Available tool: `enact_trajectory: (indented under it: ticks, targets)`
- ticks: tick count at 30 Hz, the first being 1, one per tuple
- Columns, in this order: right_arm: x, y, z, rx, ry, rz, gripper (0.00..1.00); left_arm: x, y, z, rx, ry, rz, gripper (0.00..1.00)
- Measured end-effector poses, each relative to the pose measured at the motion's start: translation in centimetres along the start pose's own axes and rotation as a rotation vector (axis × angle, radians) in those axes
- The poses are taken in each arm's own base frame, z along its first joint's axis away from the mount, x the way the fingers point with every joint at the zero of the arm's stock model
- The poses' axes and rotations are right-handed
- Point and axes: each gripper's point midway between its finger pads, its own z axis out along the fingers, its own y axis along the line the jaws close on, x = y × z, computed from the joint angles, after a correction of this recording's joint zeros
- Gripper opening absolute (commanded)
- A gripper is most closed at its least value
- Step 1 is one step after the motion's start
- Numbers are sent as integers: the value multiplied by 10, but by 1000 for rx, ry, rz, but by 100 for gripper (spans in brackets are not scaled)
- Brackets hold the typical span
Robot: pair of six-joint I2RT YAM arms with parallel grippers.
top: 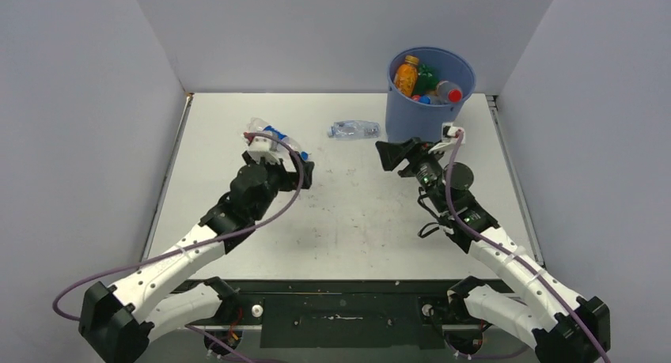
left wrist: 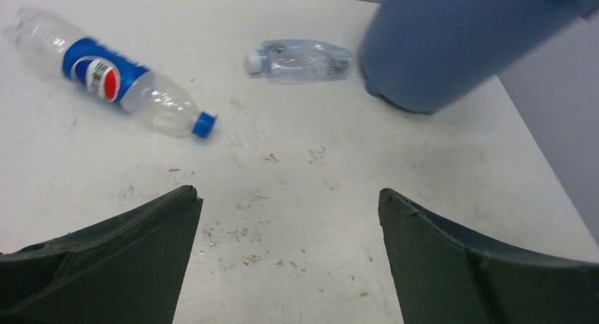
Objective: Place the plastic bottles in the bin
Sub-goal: Pick up the plastic bottle at the center of the board.
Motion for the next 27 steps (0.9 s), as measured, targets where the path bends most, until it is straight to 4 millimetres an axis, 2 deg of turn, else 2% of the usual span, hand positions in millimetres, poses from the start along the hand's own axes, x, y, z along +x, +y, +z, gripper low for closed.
enact_trajectory:
  ticks: [2,5,8,10,14,19,22,25,27]
  targets:
    - [37,-18,-3,45,78,4,78,3,34,19,-121,21,-109,96]
    - [80,-45,-19,101,161,25,79,15,98,45,-332,47,-313,96]
    - [106,-55,-32,106,223,35,80,36,148,67,-517,118,-465,96]
    - [115,-51,-37,76,255,35,80,45,169,83,-601,158,-516,96]
    - [132,-44,-49,29,298,30,80,48,187,112,-672,185,-572,96]
    - [169,-62,-68,50,377,36,80,44,205,149,-735,203,-613,96]
    - [183,-70,-74,69,416,47,80,49,212,173,-766,246,-633,96]
    - [186,-69,-75,65,427,50,81,62,216,196,-786,303,-656,96]
    - [186,-69,-75,63,427,50,81,75,218,202,-806,340,-667,96]
